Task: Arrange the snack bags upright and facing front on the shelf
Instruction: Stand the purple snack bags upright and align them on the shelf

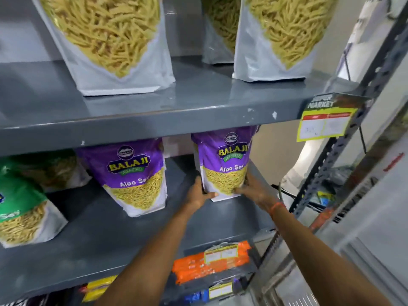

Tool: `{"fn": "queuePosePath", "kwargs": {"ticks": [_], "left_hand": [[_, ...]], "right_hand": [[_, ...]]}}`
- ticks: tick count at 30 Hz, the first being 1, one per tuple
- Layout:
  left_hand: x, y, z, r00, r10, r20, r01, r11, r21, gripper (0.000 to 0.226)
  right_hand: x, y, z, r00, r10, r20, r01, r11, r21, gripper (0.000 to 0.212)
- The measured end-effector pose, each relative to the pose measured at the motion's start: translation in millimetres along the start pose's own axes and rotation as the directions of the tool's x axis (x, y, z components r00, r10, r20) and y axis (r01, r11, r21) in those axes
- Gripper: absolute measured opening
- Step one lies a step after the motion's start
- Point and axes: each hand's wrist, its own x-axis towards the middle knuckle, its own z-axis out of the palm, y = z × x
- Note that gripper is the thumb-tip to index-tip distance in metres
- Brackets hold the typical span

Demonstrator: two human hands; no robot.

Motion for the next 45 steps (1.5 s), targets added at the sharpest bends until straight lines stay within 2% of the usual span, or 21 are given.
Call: {"fn": "queuePosePath", "kwargs": {"ticks": [4, 9, 13, 18, 19, 20, 21, 22, 23, 24, 25, 27, 29, 31, 34, 36, 38, 39, 41, 45], "left_hand": [[-41, -11, 16, 0.998, -0.004, 0.055, 0.005, 1.0, -0.014, 0.057], [-87, -20, 42, 0.998, 0.04, 0.051, -0.041, 0.999, 0.023, 0.051], [-96, -17, 48, 0.998, 0.069, -0.008, -0.068, 0.993, 0.101, 0.046], [-99, -12, 43, 0.998, 0.066, 0.019, -0.068, 0.993, 0.095, 0.049], [-101, -11, 41, 0.997, 0.075, 0.023, -0.076, 0.994, 0.079, 0.055], [-103, -12, 38, 0.996, 0.086, 0.018, -0.087, 0.995, 0.057, 0.068], [-107, -12, 33, 0.995, 0.102, -0.003, -0.102, 0.994, 0.036, 0.085], [-112, -11, 27, 0.99, 0.134, -0.043, -0.133, 0.991, 0.027, 0.097], [-117, -10, 20, 0.975, 0.197, -0.104, -0.194, 0.98, 0.043, 0.099], [-121, -9, 10, 0.944, 0.278, -0.176, -0.269, 0.96, 0.078, 0.096], [-125, -10, -2, 0.903, 0.354, -0.243, -0.336, 0.935, 0.114, 0.09], [-131, -12, -29, 0.821, 0.443, -0.361, -0.409, 0.897, 0.17, 0.077], [-133, -23, -63, 0.752, 0.449, -0.483, -0.382, 0.893, 0.236, 0.073], [-130, -38, -98, 0.718, 0.385, -0.58, -0.279, 0.923, 0.267, 0.083], [-120, -61, -149, 0.742, 0.202, -0.639, -0.139, 0.979, 0.149, 0.111], [-106, -72, -175, 0.819, 0.109, -0.563, -0.116, 0.993, 0.023, 0.116], [-91, -82, -191, 0.919, 0.082, -0.385, -0.141, 0.982, -0.126, 0.097], [-86, -86, -194, 0.955, 0.069, -0.29, -0.126, 0.975, -0.183, 0.086], [-82, -93, -192, 0.983, 0.017, -0.184, -0.061, 0.971, -0.231, 0.071], [-96, -106, -183, 0.985, -0.026, -0.169, -0.025, 0.956, -0.291, 0.071]], "right_hand": [[-35, 25, -13, 0.997, 0.072, 0.028, -0.071, 0.997, -0.044, 0.063], [-81, 52, -28, 0.995, 0.093, 0.037, -0.092, 0.995, -0.038, 0.068], [-88, 50, -29, 0.996, 0.092, 0.017, -0.091, 0.994, -0.06, 0.066], [-93, 39, -23, 0.996, 0.087, 0.024, -0.085, 0.993, -0.082, 0.062], [-97, 34, -16, 0.998, 0.057, -0.016, -0.058, 0.995, -0.081, 0.065], [-101, 28, -7, 0.992, -0.001, -0.13, -0.013, 0.994, -0.106, 0.07], [-106, 21, 5, 0.95, -0.091, -0.297, 0.043, 0.985, -0.164, 0.075], [-112, 15, 20, 0.865, -0.207, -0.458, 0.099, 0.963, -0.249, 0.077], [-118, 7, 37, 0.753, -0.346, -0.559, 0.166, 0.923, -0.347, 0.073], [-120, -2, 57, 0.654, -0.485, -0.58, 0.249, 0.863, -0.441, 0.065], [-119, -11, 77, 0.591, -0.599, -0.54, 0.342, 0.792, -0.505, 0.057], [-106, -27, 116, 0.544, -0.725, -0.422, 0.467, 0.68, -0.565, 0.051], [-85, -42, 151, 0.537, -0.761, -0.365, 0.511, 0.638, -0.576, 0.049], [-62, -47, 179, 0.575, -0.742, -0.345, 0.527, 0.658, -0.538, 0.05], [-27, -39, 210, 0.743, -0.605, -0.287, 0.448, 0.768, -0.458, 0.064], [-5, -28, 220, 0.877, -0.394, -0.276, 0.292, 0.892, -0.347, 0.085], [12, -18, 223, 0.972, -0.119, -0.204, 0.08, 0.978, -0.191, 0.098], [17, -13, 223, 0.992, -0.02, -0.128, 0.001, 0.988, -0.152, 0.096], [23, -2, 223, 0.997, 0.072, -0.001, -0.071, 0.989, -0.128, 0.079], [13, 10, 224, 0.998, 0.038, -0.043, -0.044, 0.989, -0.139, 0.045]]}}
